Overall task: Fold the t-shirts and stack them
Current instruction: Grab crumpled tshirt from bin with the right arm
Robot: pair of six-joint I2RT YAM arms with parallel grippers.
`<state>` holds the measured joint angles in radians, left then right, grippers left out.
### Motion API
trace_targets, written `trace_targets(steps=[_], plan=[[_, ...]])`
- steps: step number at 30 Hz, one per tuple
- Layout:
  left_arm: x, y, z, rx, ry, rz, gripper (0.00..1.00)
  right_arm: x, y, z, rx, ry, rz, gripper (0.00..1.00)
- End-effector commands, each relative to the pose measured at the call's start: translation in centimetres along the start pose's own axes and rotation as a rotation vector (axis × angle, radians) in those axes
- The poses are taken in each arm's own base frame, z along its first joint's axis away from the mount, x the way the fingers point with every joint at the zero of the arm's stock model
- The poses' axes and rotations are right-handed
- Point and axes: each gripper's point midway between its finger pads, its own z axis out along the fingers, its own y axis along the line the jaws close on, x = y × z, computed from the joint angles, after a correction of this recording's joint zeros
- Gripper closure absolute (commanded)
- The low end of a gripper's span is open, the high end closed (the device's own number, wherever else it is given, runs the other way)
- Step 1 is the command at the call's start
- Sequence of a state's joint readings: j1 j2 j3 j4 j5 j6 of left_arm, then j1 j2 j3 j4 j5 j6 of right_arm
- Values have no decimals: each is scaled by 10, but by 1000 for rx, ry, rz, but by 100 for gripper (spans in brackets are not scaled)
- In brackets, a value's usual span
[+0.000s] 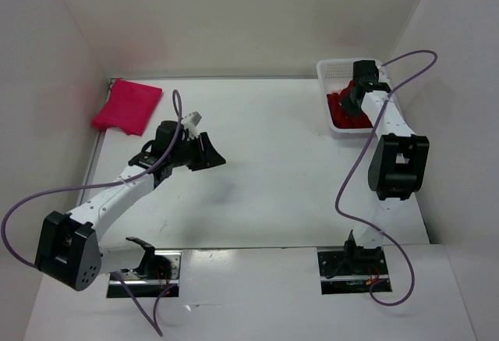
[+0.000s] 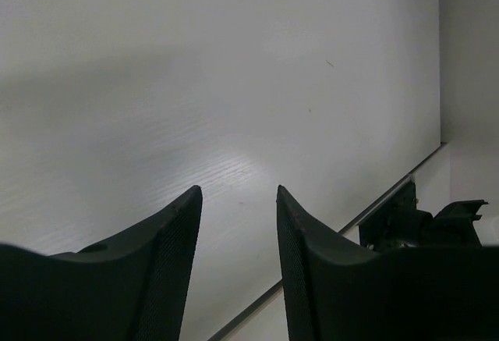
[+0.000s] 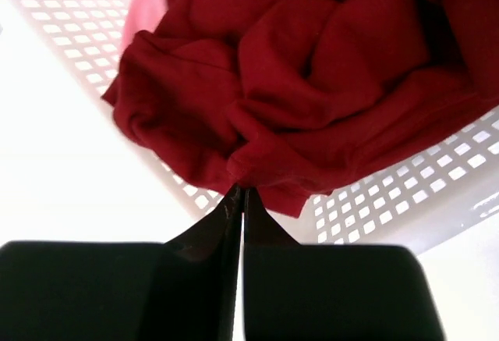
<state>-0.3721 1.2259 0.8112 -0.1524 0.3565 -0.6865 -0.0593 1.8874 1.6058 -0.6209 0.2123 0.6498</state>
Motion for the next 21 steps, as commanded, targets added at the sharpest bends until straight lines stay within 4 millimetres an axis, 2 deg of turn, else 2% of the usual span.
trace_targets(steps=[1, 2, 3, 5, 6, 8, 10, 11, 12, 13, 14, 15, 17, 18, 19, 21], plan=[[-12, -11, -8, 26, -67, 7, 50, -35, 28, -45, -113, -111, -7, 100], [-13, -10, -8, 19, -72, 7, 50, -47, 39, -64, -161, -163, -9, 100], [-18, -14, -9, 26, -83, 12, 50, -58, 49, -102, -240, -206, -14, 100], [-27, -17, -9, 20, -105, 16, 46, -71, 65, -148, -327, -269, -45, 100], [-28, -18, -10, 20, -106, 16, 46, -91, 72, -190, -394, -337, -37, 100], [-31, -19, -7, 17, -101, 14, 45, -95, 78, -229, -459, -346, -45, 100], [-40, -21, -4, 8, -107, 14, 45, -107, 97, -300, -651, -382, -50, 100], [-49, -17, -6, -6, -132, 7, 43, -115, 111, -347, -775, -414, -60, 100], [-54, -16, -6, -11, -142, -13, 43, -108, 124, -391, -922, -401, -96, 100], [-56, -11, -5, -22, -143, -34, 41, -104, 132, -425, -1018, -407, -112, 100], [-60, -7, -6, -30, -152, -42, 41, -90, 145, -459, -1133, -372, -123, 100], [-69, -3, -10, -37, -175, -49, 38, -79, 149, -515, -1316, -359, -181, 100], [-76, 5, -13, -58, -199, -85, 37, -60, 153, -565, -1527, -251, -184, 100], [-83, 13, -16, -74, -218, -100, 35, -59, 148, -602, -1660, -288, -215, 100], [-87, 19, -19, -85, -231, -111, 35, -47, 143, -618, -1743, -232, -265, 100], [-95, 36, -31, -108, -269, -152, 30, -43, 136, -640, -1817, -200, -265, 100]])
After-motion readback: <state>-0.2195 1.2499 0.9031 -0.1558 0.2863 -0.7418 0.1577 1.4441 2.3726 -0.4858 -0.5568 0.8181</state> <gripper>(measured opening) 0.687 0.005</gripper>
